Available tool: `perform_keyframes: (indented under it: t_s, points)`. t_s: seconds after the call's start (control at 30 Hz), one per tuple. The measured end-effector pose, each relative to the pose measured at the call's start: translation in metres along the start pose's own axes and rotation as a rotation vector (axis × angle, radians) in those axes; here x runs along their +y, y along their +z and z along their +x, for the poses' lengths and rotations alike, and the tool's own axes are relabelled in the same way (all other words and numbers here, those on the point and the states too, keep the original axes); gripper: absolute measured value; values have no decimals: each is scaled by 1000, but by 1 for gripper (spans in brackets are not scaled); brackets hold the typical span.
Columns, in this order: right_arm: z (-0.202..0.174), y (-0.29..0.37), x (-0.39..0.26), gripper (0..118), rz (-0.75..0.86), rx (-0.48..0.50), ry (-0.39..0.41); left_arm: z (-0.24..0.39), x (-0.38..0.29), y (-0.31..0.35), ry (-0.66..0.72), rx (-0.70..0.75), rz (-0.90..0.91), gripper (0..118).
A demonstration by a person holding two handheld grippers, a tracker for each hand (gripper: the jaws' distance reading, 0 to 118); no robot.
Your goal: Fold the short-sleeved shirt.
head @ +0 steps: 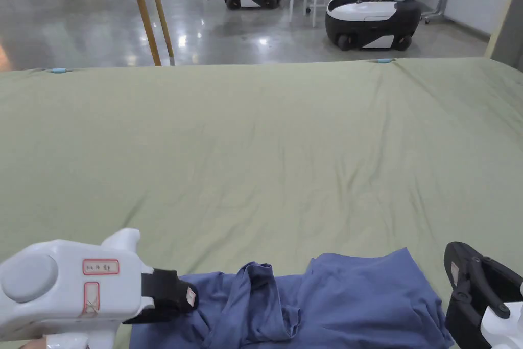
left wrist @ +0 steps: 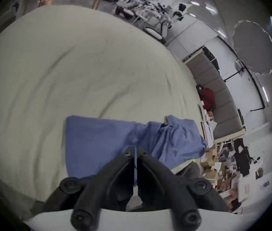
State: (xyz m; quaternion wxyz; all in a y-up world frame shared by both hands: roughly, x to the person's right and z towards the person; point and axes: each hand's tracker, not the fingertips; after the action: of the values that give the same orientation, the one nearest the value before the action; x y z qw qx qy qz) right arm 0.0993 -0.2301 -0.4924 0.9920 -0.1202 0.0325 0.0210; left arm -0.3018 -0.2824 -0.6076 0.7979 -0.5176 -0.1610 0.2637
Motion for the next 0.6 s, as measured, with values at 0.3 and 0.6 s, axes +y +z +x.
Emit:
perform_keyframes:
  t_s: [0.3,0.6]
  points:
    - [1,3,-1,1,-27,-24,13,34,-16,-125,-3,-130,-138,0]
    - [-4,-7,0,1,-41,-22,24,27,-2,-32,-7,-239,10,1]
